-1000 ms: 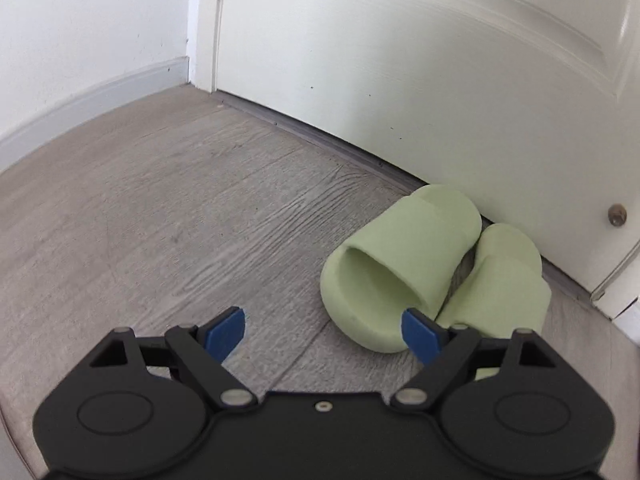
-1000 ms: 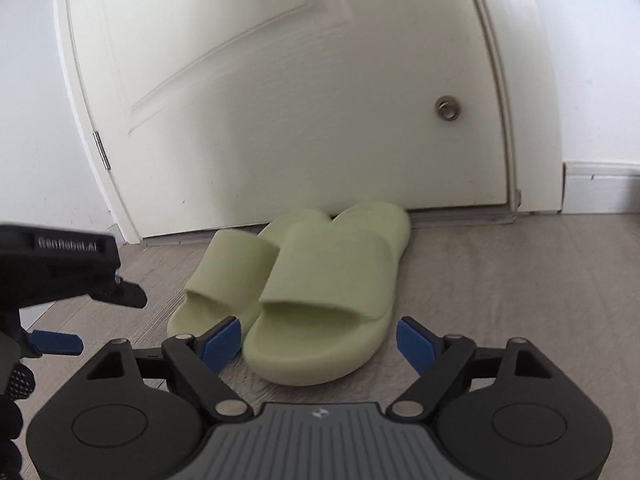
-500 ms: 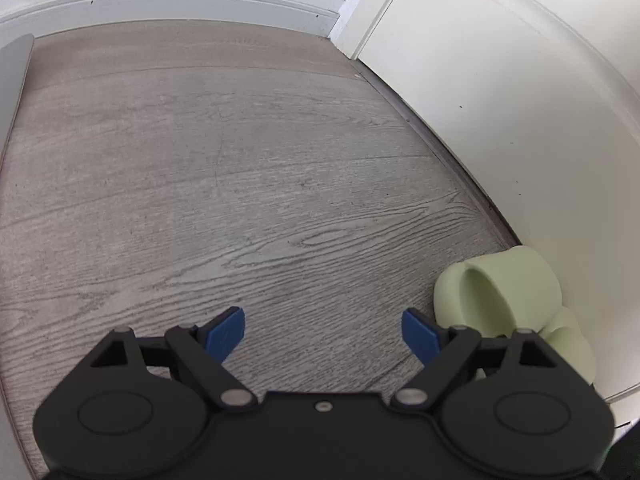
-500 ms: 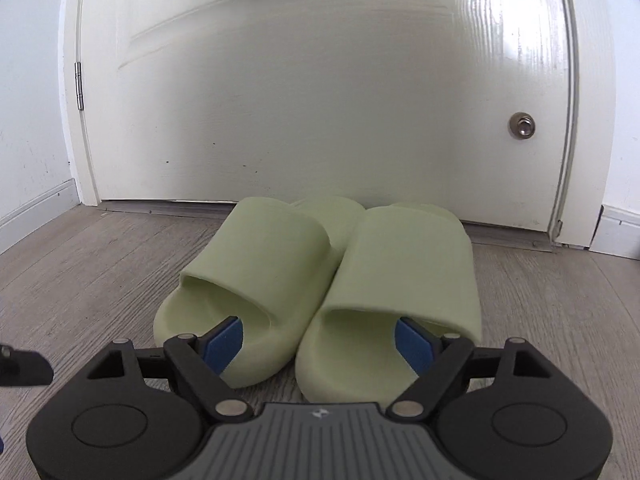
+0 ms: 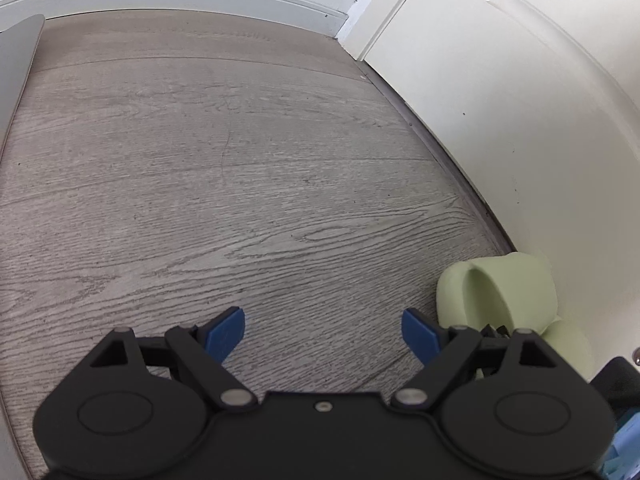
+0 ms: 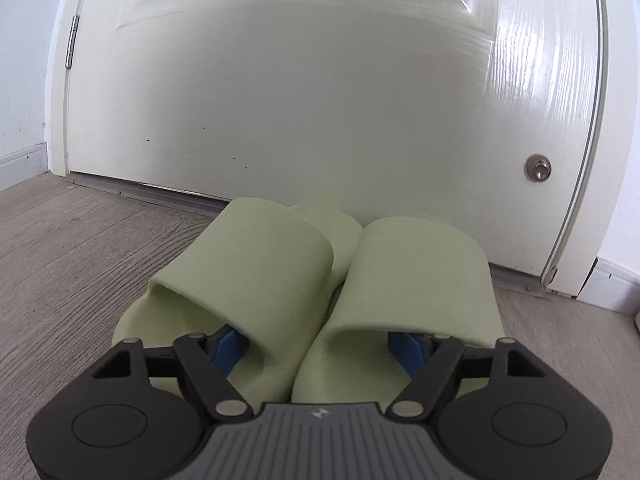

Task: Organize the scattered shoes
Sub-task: 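Grasp both light green slides together with the right tool, then carry the green slides toward the black sneakers in the corner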

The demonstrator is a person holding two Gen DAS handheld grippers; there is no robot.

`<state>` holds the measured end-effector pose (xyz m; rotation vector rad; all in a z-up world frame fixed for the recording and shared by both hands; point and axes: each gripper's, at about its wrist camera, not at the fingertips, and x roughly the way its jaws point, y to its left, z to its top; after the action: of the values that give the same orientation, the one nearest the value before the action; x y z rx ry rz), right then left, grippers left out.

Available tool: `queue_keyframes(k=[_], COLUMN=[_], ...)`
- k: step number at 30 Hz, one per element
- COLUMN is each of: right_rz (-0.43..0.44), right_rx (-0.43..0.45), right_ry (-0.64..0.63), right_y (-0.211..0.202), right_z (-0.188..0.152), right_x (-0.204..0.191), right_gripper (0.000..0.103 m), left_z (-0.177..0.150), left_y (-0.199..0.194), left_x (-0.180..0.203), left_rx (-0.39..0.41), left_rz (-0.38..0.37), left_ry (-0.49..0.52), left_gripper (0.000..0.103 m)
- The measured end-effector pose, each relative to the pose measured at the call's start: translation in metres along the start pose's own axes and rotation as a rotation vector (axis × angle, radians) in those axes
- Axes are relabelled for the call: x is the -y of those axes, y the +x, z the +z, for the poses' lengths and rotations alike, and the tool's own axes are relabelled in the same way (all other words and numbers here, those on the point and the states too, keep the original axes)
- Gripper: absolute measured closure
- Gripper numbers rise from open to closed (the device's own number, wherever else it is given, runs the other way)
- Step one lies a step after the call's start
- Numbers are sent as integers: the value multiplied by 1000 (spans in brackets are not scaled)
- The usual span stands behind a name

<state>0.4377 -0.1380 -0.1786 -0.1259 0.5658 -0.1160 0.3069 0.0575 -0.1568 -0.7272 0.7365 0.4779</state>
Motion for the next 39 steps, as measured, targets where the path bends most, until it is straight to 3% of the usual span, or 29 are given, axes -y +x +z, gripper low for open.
queue_keyframes(k=[1,5,9,13,21,26,31,35,39], right_rz=[18,64,80,92,27,8,5,2,-31], right_rx=[9,25,41,49,64,88,91,66,87], right_ry=[-17,-37,-6,7,-18,-61,-97,-56,-54], right_y=[-1,-4,-20,-44,-93,-136,-193,-239,-288], right_z=[0,1,1,-3,-4,3,-2,-15,-46], right_x=[0,11,34,63,147,206,273,331,404], right_gripper=[61,64,75,75,75,75,75,75,75], left_z=[0,-1,-3,-6,-17,-40,-67,-98,-161], left_y=[-1,-9,-8,-6,-6,-5,-35,-80,-136], left_x=[2,14,22,32,70,127,197,237,262], left_rx=[4,33,39,47,65,50,37,9,-62], left_rz=[-4,-30,-45,-40,-78,-125,-256,-384,-483], left_ry=[4,27,31,53,155,364,472,489,537], left_gripper=[17,17,17,17,17,17,17,17,17])
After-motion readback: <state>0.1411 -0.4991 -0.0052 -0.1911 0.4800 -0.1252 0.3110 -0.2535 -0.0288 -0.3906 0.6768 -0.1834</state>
